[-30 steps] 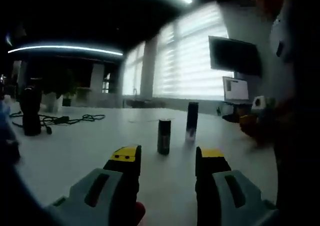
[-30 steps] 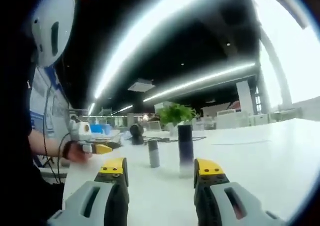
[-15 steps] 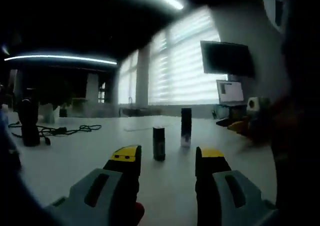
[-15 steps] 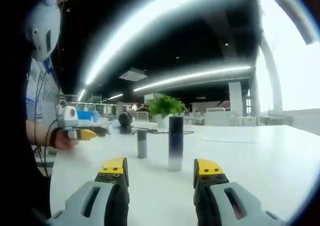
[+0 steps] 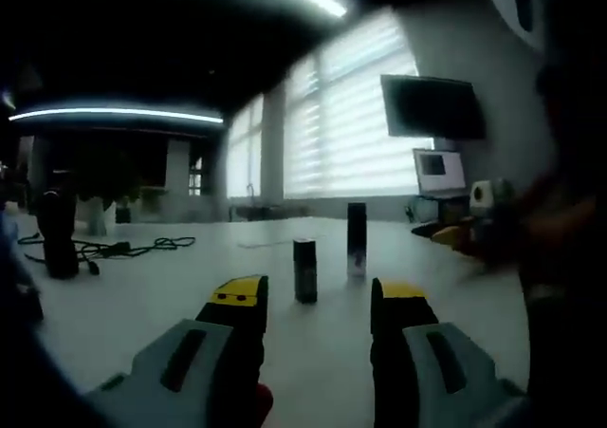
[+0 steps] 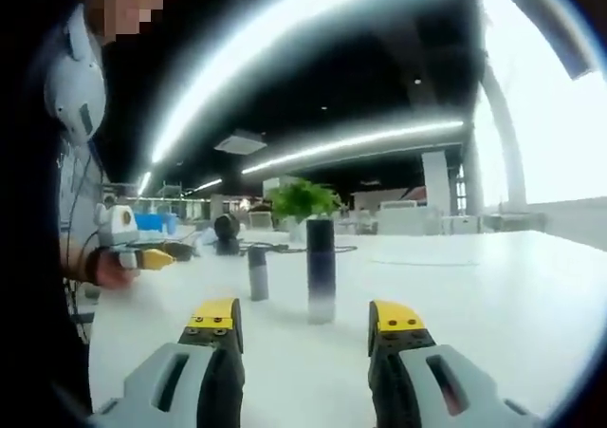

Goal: Pick up cosmetic bottle twist off cap place on table pick up cap screw tight cap place on table

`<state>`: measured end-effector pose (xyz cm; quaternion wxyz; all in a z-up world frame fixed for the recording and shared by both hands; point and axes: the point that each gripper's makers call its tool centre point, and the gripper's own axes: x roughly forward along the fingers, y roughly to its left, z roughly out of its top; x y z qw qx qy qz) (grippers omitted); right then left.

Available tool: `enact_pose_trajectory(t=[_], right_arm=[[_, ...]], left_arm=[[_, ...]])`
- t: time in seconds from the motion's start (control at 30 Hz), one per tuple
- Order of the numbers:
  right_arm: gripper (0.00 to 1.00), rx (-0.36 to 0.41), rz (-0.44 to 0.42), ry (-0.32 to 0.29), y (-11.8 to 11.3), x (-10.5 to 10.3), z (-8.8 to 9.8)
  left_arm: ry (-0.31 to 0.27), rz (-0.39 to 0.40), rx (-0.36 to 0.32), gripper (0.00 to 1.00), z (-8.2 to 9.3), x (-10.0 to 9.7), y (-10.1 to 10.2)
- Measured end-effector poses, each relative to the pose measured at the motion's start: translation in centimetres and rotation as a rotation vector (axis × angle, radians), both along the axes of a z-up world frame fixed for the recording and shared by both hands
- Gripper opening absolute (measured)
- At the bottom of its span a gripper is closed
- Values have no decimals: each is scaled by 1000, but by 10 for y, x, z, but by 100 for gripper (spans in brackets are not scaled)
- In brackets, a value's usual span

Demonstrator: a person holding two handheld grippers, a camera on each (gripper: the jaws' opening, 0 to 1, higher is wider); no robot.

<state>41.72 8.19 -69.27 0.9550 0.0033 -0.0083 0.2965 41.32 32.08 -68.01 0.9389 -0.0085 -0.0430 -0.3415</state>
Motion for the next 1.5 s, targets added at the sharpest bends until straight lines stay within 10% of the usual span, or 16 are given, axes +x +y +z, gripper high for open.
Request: enact_pose_trajectory(t=[1.5], right_arm=[[43,42,41,-17,-3,0,4]], left_arm=[[37,129,68,34,-12,13,9]])
